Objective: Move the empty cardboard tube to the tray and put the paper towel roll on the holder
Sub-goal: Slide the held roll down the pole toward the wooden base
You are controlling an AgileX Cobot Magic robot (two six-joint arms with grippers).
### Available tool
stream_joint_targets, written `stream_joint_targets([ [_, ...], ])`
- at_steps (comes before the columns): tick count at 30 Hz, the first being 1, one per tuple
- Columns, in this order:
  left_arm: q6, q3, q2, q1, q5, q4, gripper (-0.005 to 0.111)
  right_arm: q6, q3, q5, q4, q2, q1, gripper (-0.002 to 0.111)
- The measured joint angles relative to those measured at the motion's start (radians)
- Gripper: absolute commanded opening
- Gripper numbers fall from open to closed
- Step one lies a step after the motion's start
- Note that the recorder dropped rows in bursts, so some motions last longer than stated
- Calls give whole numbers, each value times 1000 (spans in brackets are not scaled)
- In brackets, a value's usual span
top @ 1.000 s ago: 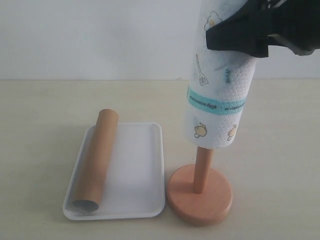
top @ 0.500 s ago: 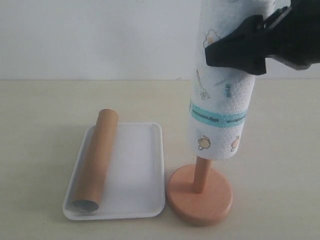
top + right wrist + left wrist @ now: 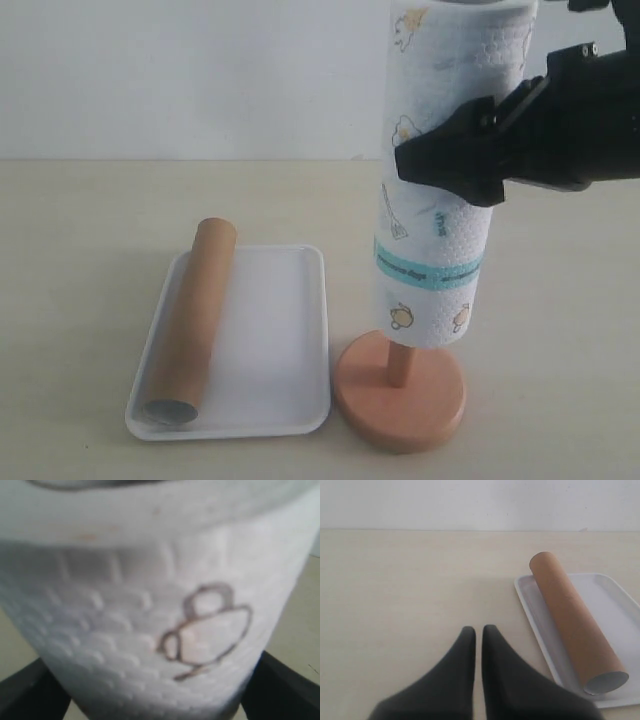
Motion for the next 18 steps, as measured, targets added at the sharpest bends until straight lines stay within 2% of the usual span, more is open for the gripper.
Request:
stream_joint_targets([
  [18, 0, 0, 0, 0, 0, 0, 4, -72, 104, -71, 91, 35, 0, 64],
])
